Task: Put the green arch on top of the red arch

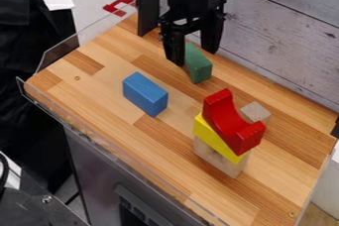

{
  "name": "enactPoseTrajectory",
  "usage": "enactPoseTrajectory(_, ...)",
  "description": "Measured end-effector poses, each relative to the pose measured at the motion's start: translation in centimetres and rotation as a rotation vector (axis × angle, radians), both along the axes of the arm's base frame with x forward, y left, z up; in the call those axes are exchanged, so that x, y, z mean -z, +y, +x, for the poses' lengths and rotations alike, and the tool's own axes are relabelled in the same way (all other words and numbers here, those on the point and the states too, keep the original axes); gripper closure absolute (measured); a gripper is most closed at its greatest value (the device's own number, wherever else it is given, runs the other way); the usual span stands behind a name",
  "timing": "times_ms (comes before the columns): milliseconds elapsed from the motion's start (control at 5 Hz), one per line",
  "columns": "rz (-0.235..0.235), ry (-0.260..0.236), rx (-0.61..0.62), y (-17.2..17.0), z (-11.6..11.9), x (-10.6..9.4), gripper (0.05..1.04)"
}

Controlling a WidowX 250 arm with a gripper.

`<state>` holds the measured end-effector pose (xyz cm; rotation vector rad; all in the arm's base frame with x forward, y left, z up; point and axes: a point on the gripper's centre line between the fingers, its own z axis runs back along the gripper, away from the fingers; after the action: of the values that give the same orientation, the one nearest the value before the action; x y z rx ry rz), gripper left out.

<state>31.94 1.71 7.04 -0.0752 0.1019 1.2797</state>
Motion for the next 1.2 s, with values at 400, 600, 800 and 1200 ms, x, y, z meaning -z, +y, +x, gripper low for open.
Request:
enactPoseTrajectory(400, -0.004, 0.046, -0.016, 0.5, 0.2, 1.8, 0.084)
enactPoseTrajectory(600, 0.021, 0.034, -0.025, 0.9, 0.6, 1.5, 0.084)
enactPoseTrajectory(800, 0.044, 0.03, -0.027, 1.3, 0.7, 1.5, 0.084)
enactPoseTrajectory(1200, 0.041, 0.029, 0.137, 1.5, 1.9, 2.1, 0.084)
